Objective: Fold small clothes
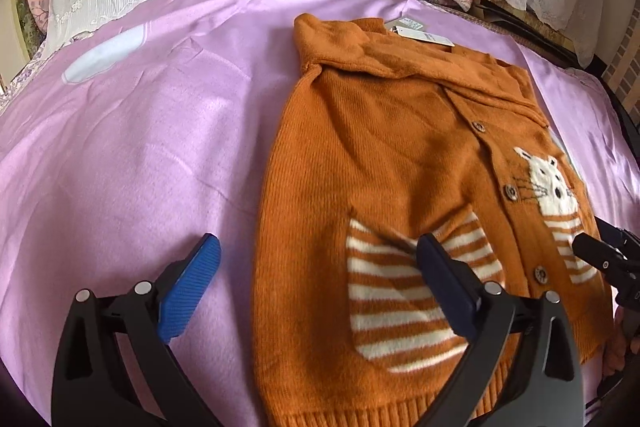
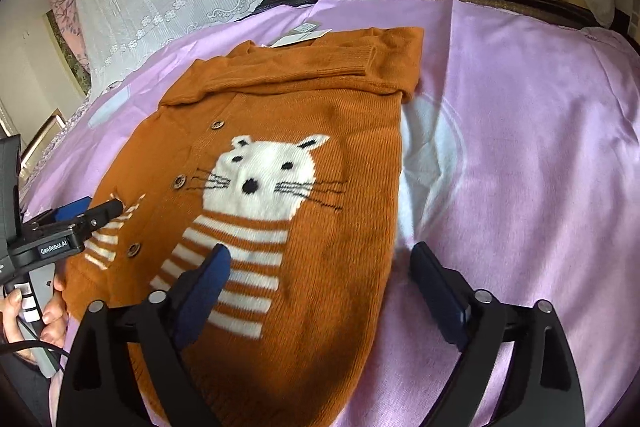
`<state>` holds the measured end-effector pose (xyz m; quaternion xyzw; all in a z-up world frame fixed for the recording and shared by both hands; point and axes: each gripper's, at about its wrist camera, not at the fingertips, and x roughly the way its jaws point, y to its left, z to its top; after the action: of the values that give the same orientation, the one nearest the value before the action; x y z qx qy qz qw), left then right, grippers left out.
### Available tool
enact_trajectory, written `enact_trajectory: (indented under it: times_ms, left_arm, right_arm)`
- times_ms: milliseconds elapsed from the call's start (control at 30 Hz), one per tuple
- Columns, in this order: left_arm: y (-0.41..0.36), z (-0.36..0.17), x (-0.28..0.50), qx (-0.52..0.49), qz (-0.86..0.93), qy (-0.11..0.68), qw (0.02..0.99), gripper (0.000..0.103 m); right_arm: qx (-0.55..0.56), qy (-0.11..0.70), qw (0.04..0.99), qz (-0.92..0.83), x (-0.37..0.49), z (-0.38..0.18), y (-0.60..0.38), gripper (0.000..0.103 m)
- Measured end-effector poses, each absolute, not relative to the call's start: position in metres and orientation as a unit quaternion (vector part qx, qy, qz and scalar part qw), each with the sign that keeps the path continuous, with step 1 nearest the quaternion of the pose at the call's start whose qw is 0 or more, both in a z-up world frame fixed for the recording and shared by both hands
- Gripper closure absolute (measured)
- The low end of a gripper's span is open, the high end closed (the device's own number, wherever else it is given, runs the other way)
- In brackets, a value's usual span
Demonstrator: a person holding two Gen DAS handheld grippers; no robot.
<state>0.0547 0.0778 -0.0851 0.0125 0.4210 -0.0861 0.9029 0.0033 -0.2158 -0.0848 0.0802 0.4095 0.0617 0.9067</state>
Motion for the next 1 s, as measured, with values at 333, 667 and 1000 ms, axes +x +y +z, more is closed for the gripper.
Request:
enact_trajectory:
  times_ms: [333, 667, 1000]
  left_arm:
    - [0.086, -0.088, 0.014, -0.014, -0.148, 0.429, 0.891, 0.005]
    - [0.116, -0.089, -0.011, -0.155, -0.279, 0.43, 0.845, 0.005]
    - [0.141, -0.094, -0.024, -0.252, -0.33, 0.427, 0.803, 0.005]
  right_arm:
    - [0.129, 0.401, 0.902, 0.093, -0.023, -0.085, -0.225, 0.004]
    - [0.19, 0.383, 0.896, 0.122, -0.072, -0.085, -0.241, 0.004]
    - [0.298, 0.348, 0.874, 0.16, -0.102, -0.087, -0.27, 0.006]
